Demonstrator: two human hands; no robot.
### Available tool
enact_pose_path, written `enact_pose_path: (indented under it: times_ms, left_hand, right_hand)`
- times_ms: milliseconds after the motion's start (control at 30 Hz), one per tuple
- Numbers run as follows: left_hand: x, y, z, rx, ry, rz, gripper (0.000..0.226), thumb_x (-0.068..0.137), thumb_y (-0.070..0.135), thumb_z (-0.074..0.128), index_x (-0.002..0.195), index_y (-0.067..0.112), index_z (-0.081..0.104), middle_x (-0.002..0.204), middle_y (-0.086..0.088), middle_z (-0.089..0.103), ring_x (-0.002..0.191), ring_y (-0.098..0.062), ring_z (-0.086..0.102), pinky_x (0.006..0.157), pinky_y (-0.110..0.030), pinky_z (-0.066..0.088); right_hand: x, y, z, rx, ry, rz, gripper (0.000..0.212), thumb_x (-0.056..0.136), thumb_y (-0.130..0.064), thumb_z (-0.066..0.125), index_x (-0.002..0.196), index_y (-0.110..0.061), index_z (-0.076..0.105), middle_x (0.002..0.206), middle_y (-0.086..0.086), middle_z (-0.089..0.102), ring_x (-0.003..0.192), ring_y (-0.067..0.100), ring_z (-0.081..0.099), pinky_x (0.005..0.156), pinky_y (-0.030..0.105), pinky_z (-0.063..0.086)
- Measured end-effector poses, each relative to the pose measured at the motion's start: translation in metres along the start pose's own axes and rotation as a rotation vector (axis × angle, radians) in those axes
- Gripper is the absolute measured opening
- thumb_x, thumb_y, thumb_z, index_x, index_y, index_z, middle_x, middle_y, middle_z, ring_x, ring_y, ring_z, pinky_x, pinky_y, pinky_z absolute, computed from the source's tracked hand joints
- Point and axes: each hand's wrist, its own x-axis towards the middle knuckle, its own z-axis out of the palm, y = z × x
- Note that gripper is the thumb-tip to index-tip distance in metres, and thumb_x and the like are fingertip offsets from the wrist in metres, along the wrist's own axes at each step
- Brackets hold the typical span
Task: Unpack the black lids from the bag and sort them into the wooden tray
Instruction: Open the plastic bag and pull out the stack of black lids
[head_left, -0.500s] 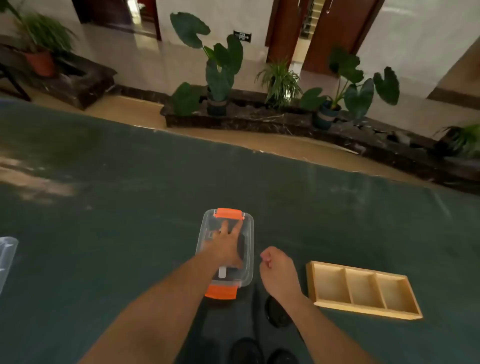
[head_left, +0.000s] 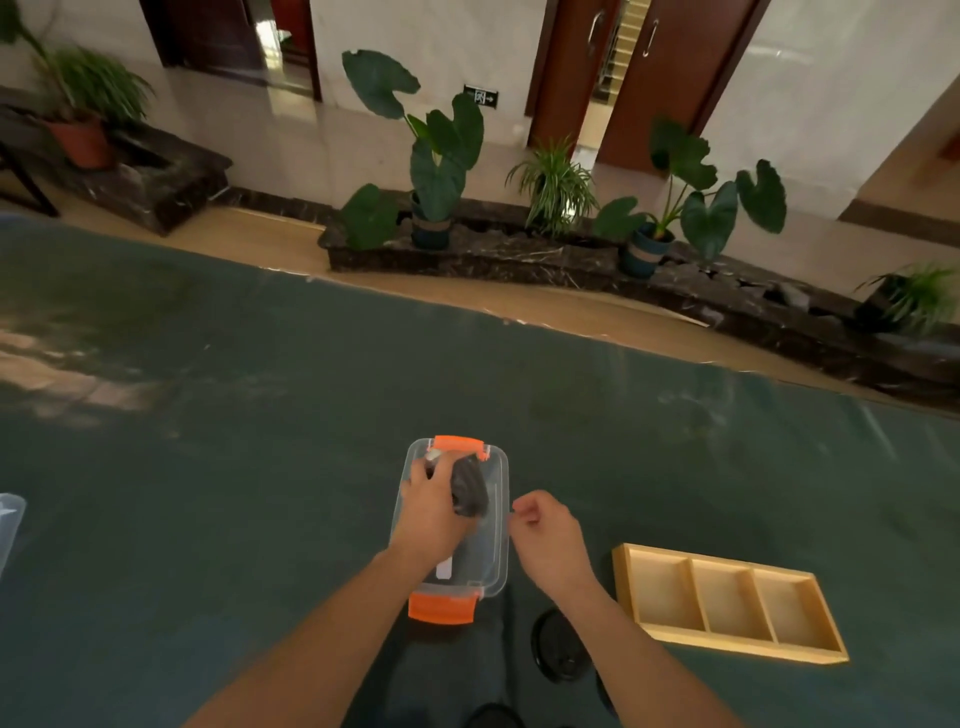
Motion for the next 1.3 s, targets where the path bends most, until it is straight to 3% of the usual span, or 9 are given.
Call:
enact_pose_path:
  times_ms: [100, 200, 433, 633, 800, 867, 967, 1167, 1300]
  left_hand:
    - [-0.037, 0.025, -0.032, -0.258, 0.155, 0.122, 0.088, 0.064, 0.029, 0.089, 0.129, 0.059, 0.038, 0.127, 0.007, 0.039, 0.116, -0.013, 0.051, 0.098, -0.025, 0.048]
    - [-0.082, 0.052, -0.058, -0.435, 0.194, 0.213, 0.093, 0.063, 0.017, 0.093, 0.126, 0.06, 0.041, 0.128, 0.01, 0.044, 0.119, -0.002, 0.053, 0.093, -0.011, 0.047]
    - [-0.151, 0.083, -0.091, -0.717, -0.027, 0.252, 0.09, 0.06, 0.01, 0.095, 0.128, 0.046, 0.049, 0.123, 0.008, 0.06, 0.114, -0.024, 0.065, 0.088, -0.045, 0.06]
    - [-0.157, 0.106, -0.101, -0.687, -0.075, 0.351, 0.088, 0.063, 0.003, 0.092, 0.125, 0.049, 0.05, 0.122, 0.018, 0.062, 0.115, -0.01, 0.061, 0.094, -0.023, 0.051]
    - [-0.157, 0.115, -0.093, -0.662, -0.084, 0.387, 0.087, 0.065, 0.005, 0.093, 0.131, 0.041, 0.048, 0.129, 0.011, 0.058, 0.121, -0.016, 0.058, 0.098, -0.024, 0.048]
    - [-0.157, 0.119, -0.085, -0.631, -0.067, 0.396, 0.085, 0.066, 0.005, 0.093, 0.13, 0.039, 0.049, 0.129, 0.008, 0.057, 0.121, -0.019, 0.058, 0.1, -0.026, 0.049]
    - [-0.156, 0.126, -0.073, -0.64, 0.003, 0.395, 0.082, 0.066, 0.013, 0.095, 0.129, 0.039, 0.049, 0.132, -0.007, 0.055, 0.122, -0.03, 0.059, 0.103, -0.043, 0.053]
    - [-0.151, 0.137, -0.063, -0.372, 0.207, 0.625, 0.082, 0.067, 0.028, 0.093, 0.132, 0.043, 0.046, 0.138, -0.005, 0.045, 0.133, -0.027, 0.048, 0.108, -0.049, 0.046]
    - [-0.156, 0.131, -0.082, -0.343, -0.014, 0.626, 0.088, 0.066, 0.061, 0.085, 0.142, 0.042, 0.045, 0.156, 0.006, 0.021, 0.151, -0.017, 0.023, 0.116, -0.046, 0.04]
  right_hand:
    - [0.0, -0.018, -0.002, 0.404, -0.108, 0.189, 0.033, 0.095, -0.049, 0.06, 0.115, -0.024, 0.067, 0.116, 0.006, 0.073, 0.107, 0.022, 0.07, 0.1, 0.046, 0.056]
    - [-0.003, -0.036, -0.014, 0.738, -0.409, 0.303, 0.061, 0.094, -0.073, 0.049, 0.132, -0.029, 0.067, 0.133, 0.006, 0.072, 0.128, 0.029, 0.064, 0.115, 0.058, 0.043]
    - [-0.032, -0.045, -0.061, 0.829, -0.745, 0.07, 0.058, 0.096, -0.056, 0.056, 0.138, -0.018, 0.065, 0.14, 0.012, 0.067, 0.129, 0.028, 0.063, 0.106, 0.048, 0.052]
    - [-0.042, -0.046, -0.109, 0.689, -0.837, -0.17, 0.079, 0.086, -0.031, 0.082, 0.152, -0.009, 0.045, 0.157, 0.028, 0.045, 0.145, 0.046, 0.044, 0.118, 0.065, 0.036]
    - [-0.038, -0.047, -0.158, 0.455, -0.629, -0.228, 0.041, 0.097, -0.009, 0.068, 0.134, 0.004, 0.057, 0.138, 0.039, 0.054, 0.126, 0.052, 0.058, 0.11, 0.067, 0.045]
    - [-0.039, -0.056, -0.177, 0.376, -0.511, -0.273, 0.032, 0.096, -0.011, 0.07, 0.121, 0.007, 0.062, 0.115, 0.035, 0.069, 0.103, 0.044, 0.067, 0.09, 0.052, 0.058]
    - [-0.046, -0.073, -0.206, 0.204, -0.383, -0.393, 0.014, 0.097, -0.005, 0.067, 0.11, 0.0, 0.07, 0.078, 0.006, 0.074, 0.072, 0.017, 0.069, 0.067, 0.025, 0.058]
    - [-0.057, -0.082, -0.233, 0.078, -0.322, -0.522, 0.012, 0.098, -0.007, 0.067, 0.106, -0.008, 0.075, 0.092, 0.018, 0.08, 0.08, 0.023, 0.073, 0.071, 0.029, 0.054]
    - [-0.066, -0.074, -0.236, 0.063, -0.366, -0.539, 0.013, 0.099, -0.003, 0.065, 0.105, -0.008, 0.074, 0.086, 0.015, 0.078, 0.075, 0.018, 0.073, 0.07, 0.023, 0.055]
